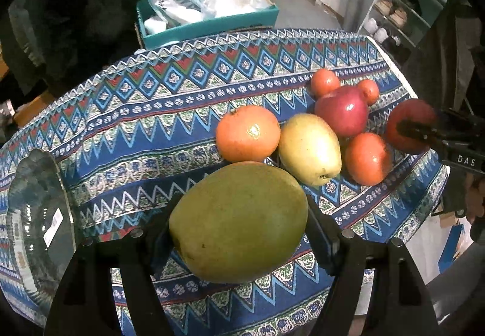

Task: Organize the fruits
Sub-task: 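Close left gripper on green mango while right gripper closes on red apple, then lift and carry mango with left gripper while right gripper carries apple to bowl, then lower mango into glass bowl and open left gripper while right releases apple there, then withdraw both grippers from the bowl back toward the fruit pile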

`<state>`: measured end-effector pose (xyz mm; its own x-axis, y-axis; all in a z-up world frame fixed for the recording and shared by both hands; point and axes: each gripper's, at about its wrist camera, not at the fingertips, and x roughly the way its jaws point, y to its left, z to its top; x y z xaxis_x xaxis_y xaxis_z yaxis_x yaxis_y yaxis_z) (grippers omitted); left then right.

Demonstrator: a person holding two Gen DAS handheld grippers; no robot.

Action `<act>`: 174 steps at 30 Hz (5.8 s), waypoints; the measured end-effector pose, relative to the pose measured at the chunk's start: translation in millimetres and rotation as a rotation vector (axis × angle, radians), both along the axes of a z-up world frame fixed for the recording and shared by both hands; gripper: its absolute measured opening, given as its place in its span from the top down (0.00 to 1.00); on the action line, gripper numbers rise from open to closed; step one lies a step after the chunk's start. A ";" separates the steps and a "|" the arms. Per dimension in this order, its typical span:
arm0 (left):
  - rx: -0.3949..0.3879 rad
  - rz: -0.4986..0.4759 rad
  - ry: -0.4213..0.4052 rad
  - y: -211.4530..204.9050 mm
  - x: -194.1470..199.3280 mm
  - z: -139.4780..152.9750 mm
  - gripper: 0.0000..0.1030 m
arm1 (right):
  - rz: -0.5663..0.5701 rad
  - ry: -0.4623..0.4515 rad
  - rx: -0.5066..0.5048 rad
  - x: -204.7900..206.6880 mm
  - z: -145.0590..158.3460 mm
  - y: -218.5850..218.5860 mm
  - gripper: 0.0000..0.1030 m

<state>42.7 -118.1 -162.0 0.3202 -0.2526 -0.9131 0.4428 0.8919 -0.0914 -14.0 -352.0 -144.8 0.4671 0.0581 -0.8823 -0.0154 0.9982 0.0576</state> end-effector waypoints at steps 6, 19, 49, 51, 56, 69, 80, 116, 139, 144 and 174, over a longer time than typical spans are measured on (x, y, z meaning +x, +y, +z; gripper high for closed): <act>0.014 0.014 -0.062 8.1 -5.9 18.7 0.25 | 0.021 -0.060 0.011 0.7 21.7 11.5 0.39; -0.024 0.042 -0.155 32.0 -13.6 64.5 0.25 | 0.109 -0.162 0.019 3.6 64.2 50.3 0.39; -0.079 0.234 -0.267 129.7 -14.4 105.7 0.25 | 0.323 -0.250 0.121 45.5 114.7 188.8 0.39; -0.078 0.248 -0.267 137.5 -13.6 104.7 0.25 | 0.340 -0.243 0.130 49.4 112.9 200.3 0.39; -0.078 0.296 -0.264 161.4 -12.7 101.6 0.25 | 0.381 -0.221 0.136 57.8 106.0 230.7 0.39; -0.090 0.413 -0.238 224.6 -6.8 89.8 0.25 | 0.462 -0.193 0.182 77.6 106.8 297.2 0.39; -0.039 0.513 -0.146 267.8 1.8 44.8 0.25 | 0.508 -0.088 0.204 97.3 70.5 346.7 0.39; 0.055 0.548 0.090 274.9 3.7 -39.8 0.23 | 0.541 0.194 0.222 96.9 -36.0 388.2 0.38; 0.041 0.457 -0.075 240.5 0.2 20.8 0.17 | 0.384 0.003 0.126 86.4 40.4 322.7 0.34; 0.013 0.426 -0.113 227.3 -2.9 39.2 0.17 | 0.329 -0.039 0.115 78.9 60.7 296.4 0.32; -0.095 0.191 -0.339 113.6 -17.3 108.8 0.17 | 0.083 -0.205 0.025 21.1 125.0 128.3 0.20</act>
<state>25.4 -4.5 -53.2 0.6486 -0.2376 -0.7231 0.2888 0.9558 -0.0550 7.1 -223.7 -19.8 0.6291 0.1244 -0.7673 -0.1111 0.9914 0.0697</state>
